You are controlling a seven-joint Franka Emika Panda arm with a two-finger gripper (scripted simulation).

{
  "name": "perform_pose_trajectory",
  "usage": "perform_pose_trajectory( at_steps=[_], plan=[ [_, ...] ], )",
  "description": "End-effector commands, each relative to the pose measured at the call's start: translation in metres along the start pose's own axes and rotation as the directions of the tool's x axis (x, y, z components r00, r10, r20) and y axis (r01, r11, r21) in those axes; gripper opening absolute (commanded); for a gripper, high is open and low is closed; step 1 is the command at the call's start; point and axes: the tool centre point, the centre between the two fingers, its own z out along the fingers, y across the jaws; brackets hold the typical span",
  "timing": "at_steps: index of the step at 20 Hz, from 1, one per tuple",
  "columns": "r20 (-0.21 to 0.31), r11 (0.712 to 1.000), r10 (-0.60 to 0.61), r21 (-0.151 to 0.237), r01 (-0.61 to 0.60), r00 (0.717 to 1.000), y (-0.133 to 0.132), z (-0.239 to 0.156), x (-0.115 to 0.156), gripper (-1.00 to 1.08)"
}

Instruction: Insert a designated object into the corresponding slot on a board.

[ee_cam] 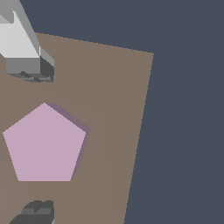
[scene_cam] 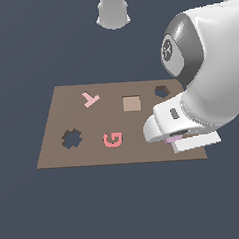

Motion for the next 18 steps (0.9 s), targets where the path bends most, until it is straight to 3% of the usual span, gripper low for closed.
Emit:
perform_pose_trajectory(
  at_steps=[1, 9, 10, 18],
  plan=[
    [0.0, 1.0, 0.0, 0.0, 0.0, 1.0, 0.0, 0.002, 0.0, 1.0],
    [0.0, 1.0, 0.0, 0.0, 0.0, 1.0, 0.0, 0.02, 0.0, 1.0],
    [0.0, 1.0, 0.0, 0.0, 0.0, 1.0, 0.0, 0.02, 0.0, -1.0],
    [0.0, 1.0, 0.0, 0.0, 0.0, 1.0, 0.0, 0.02, 0.0, -1.0]
  ],
)
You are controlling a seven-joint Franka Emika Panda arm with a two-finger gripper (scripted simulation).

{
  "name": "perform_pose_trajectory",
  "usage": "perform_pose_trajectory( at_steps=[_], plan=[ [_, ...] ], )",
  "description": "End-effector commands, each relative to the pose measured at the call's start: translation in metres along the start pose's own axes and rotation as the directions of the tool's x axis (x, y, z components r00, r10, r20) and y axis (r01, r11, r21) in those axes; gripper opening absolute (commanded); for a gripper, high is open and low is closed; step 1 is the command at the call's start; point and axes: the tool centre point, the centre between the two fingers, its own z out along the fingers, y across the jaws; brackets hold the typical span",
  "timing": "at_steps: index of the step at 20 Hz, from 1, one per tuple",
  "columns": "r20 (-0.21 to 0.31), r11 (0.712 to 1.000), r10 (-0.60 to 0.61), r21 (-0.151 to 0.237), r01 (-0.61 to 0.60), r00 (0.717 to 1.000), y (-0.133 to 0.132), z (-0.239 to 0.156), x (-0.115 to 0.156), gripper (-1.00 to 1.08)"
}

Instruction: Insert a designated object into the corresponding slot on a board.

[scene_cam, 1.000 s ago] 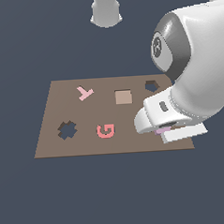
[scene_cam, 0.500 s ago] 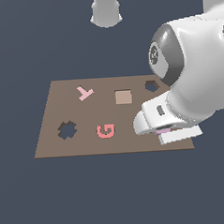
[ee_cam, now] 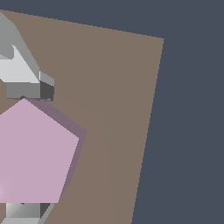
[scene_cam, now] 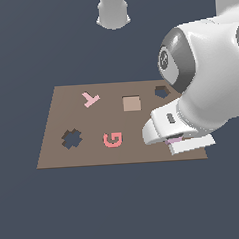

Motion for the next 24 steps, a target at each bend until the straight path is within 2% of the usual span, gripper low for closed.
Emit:
perform_pose_trajectory(
  at_steps=[1, 9, 16, 20, 24],
  plan=[
    [0.001, 1.0, 0.0, 0.0, 0.0, 1.0, 0.0, 0.001, 0.0, -1.0],
    [0.0, 1.0, 0.029, 0.0, -0.029, 1.0, 0.002, 0.0, -0.003, -1.0],
    [0.0, 0.991, 0.137, 0.0, -0.137, 0.991, 0.009, -0.001, -0.013, -1.0],
    [0.0, 0.972, 0.233, 0.0, -0.233, 0.972, 0.015, -0.001, -0.023, -1.0],
    [0.0, 0.937, 0.35, 0.0, -0.35, 0.937, 0.021, -0.002, -0.036, -1.0]
  ],
)
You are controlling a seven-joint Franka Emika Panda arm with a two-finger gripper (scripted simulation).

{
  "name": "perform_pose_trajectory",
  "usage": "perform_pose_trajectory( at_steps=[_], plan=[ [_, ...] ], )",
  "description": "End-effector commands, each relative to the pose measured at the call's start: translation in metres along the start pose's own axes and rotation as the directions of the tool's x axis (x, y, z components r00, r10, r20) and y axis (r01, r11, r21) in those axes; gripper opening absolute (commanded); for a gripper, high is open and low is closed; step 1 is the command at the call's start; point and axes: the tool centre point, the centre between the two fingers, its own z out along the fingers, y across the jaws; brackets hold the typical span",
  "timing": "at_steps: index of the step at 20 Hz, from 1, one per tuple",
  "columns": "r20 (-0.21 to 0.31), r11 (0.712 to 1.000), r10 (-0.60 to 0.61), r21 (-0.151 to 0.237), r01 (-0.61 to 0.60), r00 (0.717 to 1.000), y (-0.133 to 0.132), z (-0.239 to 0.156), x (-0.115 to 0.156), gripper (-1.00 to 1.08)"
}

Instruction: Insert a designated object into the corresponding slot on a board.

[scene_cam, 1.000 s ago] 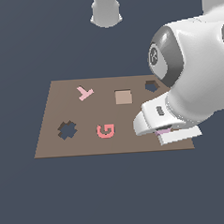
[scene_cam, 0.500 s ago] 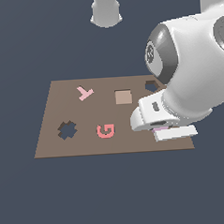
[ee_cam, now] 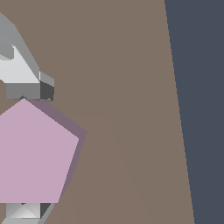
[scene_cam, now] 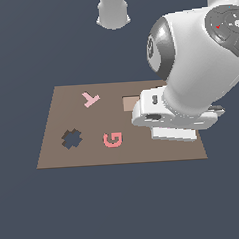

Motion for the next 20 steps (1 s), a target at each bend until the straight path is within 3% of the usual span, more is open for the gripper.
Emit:
perform_pose_trajectory(
  at_steps=[1, 5, 10, 15, 20],
  plan=[
    [-0.001, 0.997, 0.082, 0.0, -0.082, 0.997, 0.006, -0.001, -0.007, -1.0],
    [-0.001, 0.973, 0.232, 0.0, -0.232, 0.973, 0.015, -0.002, -0.022, -1.0],
    [-0.001, 0.903, 0.43, 0.001, -0.43, 0.903, 0.023, -0.003, -0.045, -1.0],
    [-0.001, 0.796, 0.605, 0.001, -0.605, 0.796, 0.026, -0.004, -0.069, -1.0],
    [0.0, 0.663, 0.748, 0.001, -0.748, 0.663, 0.024, -0.005, -0.092, -1.0]
  ],
)
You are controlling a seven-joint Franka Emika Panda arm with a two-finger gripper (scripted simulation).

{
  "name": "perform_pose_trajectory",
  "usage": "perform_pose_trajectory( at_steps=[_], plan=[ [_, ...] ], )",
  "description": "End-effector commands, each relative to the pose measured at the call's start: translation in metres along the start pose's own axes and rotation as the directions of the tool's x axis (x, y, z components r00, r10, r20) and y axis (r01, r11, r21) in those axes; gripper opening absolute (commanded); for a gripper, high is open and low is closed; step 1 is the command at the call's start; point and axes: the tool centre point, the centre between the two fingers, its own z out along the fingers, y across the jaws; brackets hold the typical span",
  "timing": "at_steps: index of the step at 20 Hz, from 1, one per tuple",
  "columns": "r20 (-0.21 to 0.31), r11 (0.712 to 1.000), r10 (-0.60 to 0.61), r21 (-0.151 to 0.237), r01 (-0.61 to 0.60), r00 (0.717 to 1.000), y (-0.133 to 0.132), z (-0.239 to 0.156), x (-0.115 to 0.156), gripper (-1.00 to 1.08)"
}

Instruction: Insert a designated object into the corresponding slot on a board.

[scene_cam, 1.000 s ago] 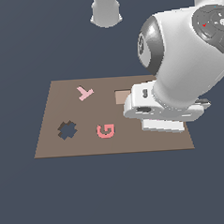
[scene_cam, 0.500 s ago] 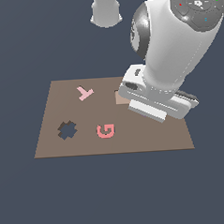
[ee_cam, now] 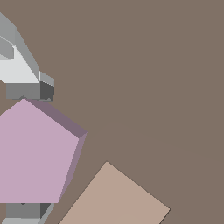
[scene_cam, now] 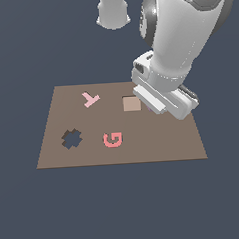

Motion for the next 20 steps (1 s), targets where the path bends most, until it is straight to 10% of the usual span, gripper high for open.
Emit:
perform_pose_trajectory(
  at_steps=[1, 20],
  plan=[
    [0.0, 0.995, 0.099, 0.001, -0.099, 0.995, 0.007, -0.001, -0.009, -1.0],
    [0.001, 0.845, 0.535, 0.0, -0.535, 0.845, 0.021, -0.003, -0.062, -1.0]
  ],
)
